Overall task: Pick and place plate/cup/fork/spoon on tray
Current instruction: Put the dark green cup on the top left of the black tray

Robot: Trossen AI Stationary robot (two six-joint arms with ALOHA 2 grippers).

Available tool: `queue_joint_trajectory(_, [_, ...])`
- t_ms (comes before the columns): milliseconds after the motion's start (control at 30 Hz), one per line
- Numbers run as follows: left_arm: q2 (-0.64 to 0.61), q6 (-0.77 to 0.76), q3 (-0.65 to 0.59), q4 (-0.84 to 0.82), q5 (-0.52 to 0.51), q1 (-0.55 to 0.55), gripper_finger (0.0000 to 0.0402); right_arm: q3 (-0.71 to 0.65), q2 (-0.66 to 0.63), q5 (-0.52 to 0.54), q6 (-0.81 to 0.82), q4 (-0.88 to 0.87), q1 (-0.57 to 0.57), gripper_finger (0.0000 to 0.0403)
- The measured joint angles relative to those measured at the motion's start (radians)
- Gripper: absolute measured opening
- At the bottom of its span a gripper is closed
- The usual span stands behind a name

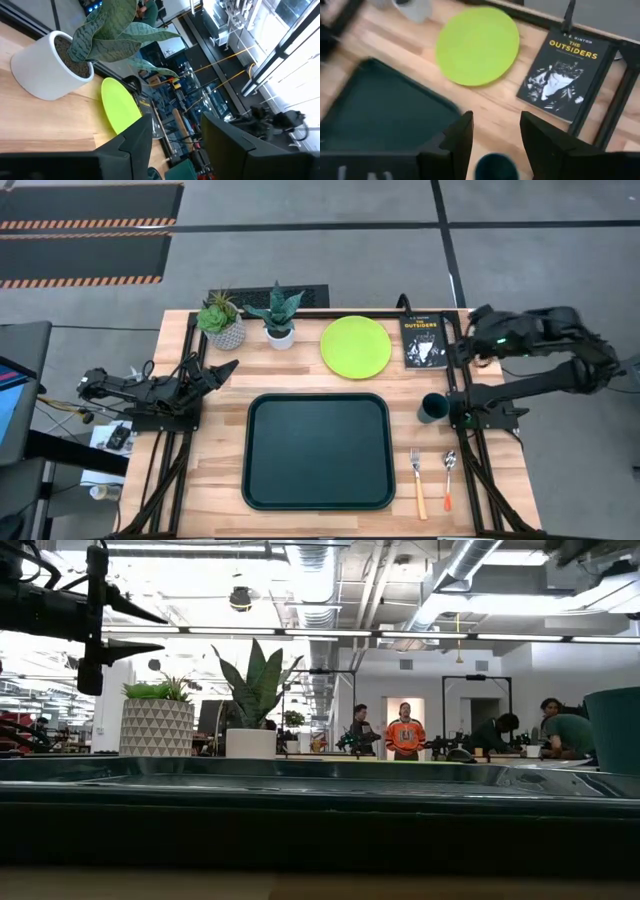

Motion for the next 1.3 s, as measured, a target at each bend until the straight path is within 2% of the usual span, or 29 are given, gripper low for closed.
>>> queue_joint_trajectory(200, [0.0, 0.001, 0.0, 0.0, 0.014, 0.0, 0.018, -0.195, -0.085, -0.159, 0.092, -0.003, 0.034, 0.019])
queue_joint_trajectory(300, [0.0, 0.011, 0.0, 0.0, 0.025, 0.0, 0.0183, -0.268, -0.111, -0.199, 0.154, -0.014, 0.059, 0.0201])
queue_joint_trajectory(467, [0.0, 0.014, 0.0, 0.002, 0.025, 0.0, 0.0183, -0.356, -0.142, -0.209, 0.165, -0.013, 0.098, 0.0209])
queue_joint_trajectory(600, [0.0, 0.018, 0.0, 0.002, 0.025, 0.0, 0.0183, -0.395, -0.14, -0.209, 0.109, -0.014, 0.121, 0.0207])
queue_joint_trajectory(867, [0.0, 0.043, 0.0, 0.002, 0.028, 0.0, 0.0183, -0.479, -0.086, -0.229, 0.026, -0.014, 0.178, 0.021])
queue_joint_trajectory(1100, [0.0, 0.065, 0.0, 0.002, 0.027, 0.0, 0.0183, -0.565, -0.073, -0.231, 0.027, -0.006, 0.184, 0.0244])
queue_joint_trajectory(1300, [0.0, 0.067, 0.0, 0.002, 0.025, 0.0, 0.0183, -0.638, -0.073, -0.231, 0.028, 0.077, 0.163, 0.0265])
